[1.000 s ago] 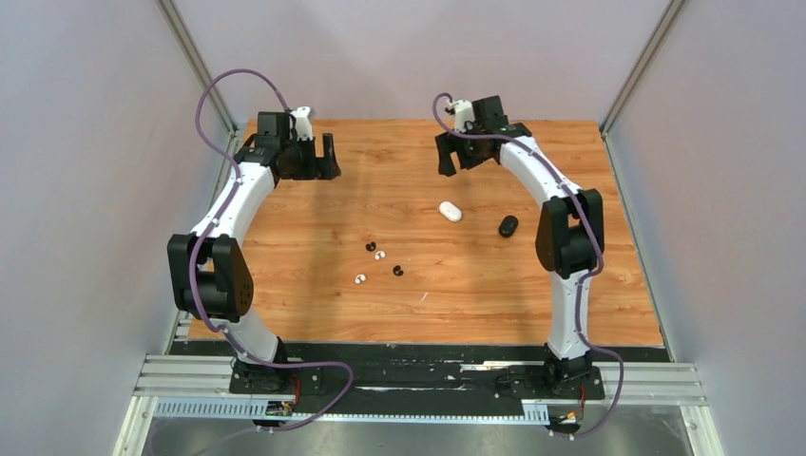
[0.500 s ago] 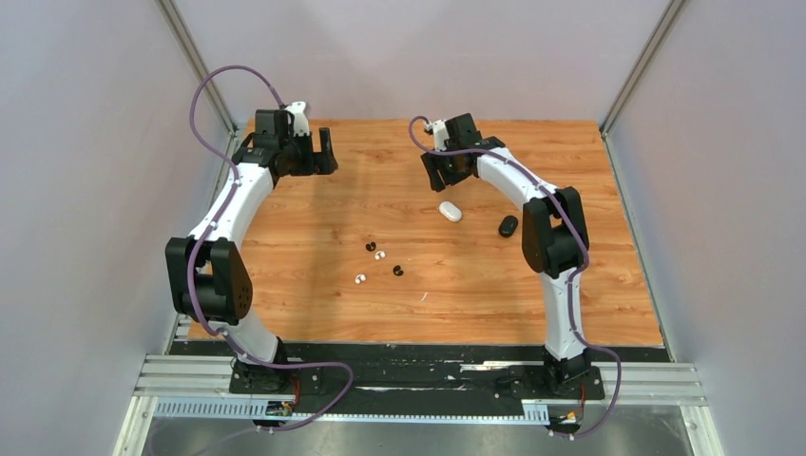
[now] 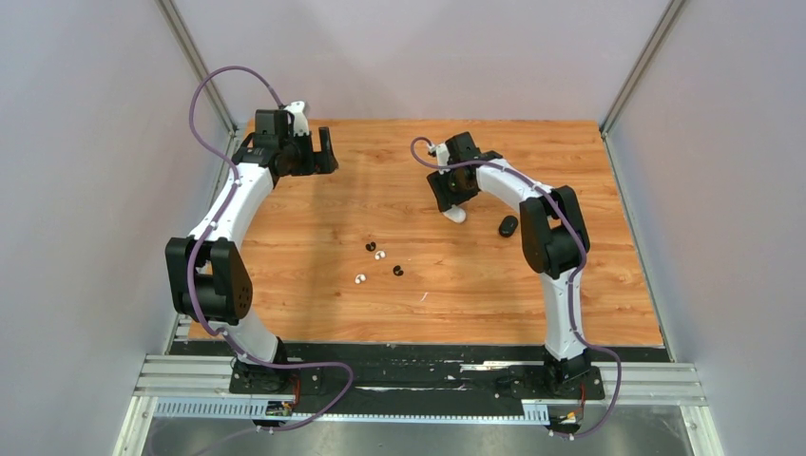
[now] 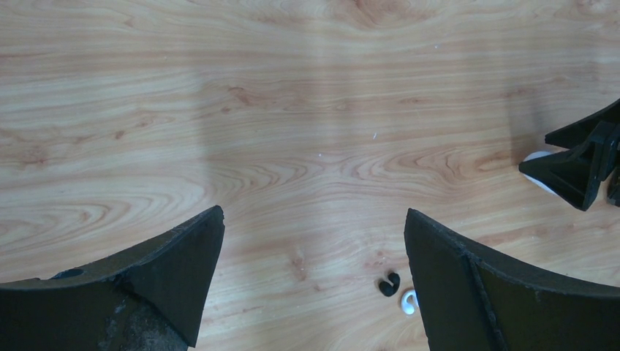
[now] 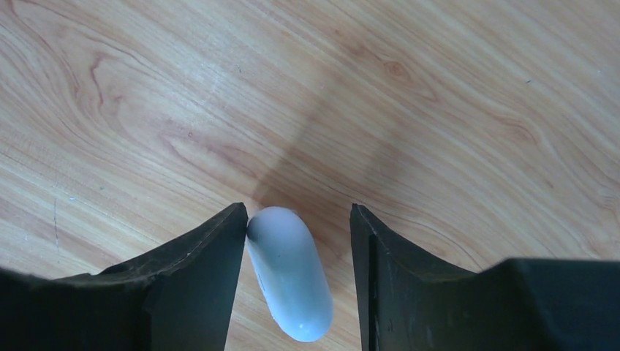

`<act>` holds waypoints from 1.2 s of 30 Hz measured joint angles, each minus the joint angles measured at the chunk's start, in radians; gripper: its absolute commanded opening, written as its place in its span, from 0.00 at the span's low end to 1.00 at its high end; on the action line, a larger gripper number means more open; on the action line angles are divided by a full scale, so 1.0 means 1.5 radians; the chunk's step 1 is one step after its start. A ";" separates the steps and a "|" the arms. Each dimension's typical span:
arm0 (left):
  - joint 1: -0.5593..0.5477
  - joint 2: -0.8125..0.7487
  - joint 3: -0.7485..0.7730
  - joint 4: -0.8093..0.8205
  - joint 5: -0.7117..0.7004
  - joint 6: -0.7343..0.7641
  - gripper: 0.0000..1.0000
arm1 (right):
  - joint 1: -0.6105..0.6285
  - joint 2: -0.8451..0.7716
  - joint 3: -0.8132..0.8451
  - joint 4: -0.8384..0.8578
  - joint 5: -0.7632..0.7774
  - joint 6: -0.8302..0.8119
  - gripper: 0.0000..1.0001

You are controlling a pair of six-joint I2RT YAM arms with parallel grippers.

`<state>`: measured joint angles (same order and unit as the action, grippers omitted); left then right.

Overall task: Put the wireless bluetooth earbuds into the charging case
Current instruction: Pick up the charging case from the center of the board.

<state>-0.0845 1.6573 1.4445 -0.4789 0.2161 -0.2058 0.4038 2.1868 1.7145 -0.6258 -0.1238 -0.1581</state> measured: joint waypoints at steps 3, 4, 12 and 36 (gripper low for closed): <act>0.000 0.000 0.000 0.000 0.001 -0.003 1.00 | 0.000 -0.004 -0.007 0.001 0.001 0.005 0.55; 0.000 0.000 0.000 0.000 0.002 -0.004 1.00 | 0.000 -0.007 -0.011 0.000 0.001 0.006 0.56; 0.000 0.000 0.000 0.000 0.008 -0.014 1.00 | 0.001 -0.041 -0.052 -0.005 0.000 0.024 0.61; 0.000 0.031 0.001 0.004 0.075 -0.016 0.99 | -0.017 -0.074 -0.118 -0.009 -0.014 -0.082 0.56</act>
<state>-0.0845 1.7039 1.4452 -0.4736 0.3283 -0.2302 0.3779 2.0758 1.5379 -0.6392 -0.1455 -0.2810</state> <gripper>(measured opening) 0.993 0.589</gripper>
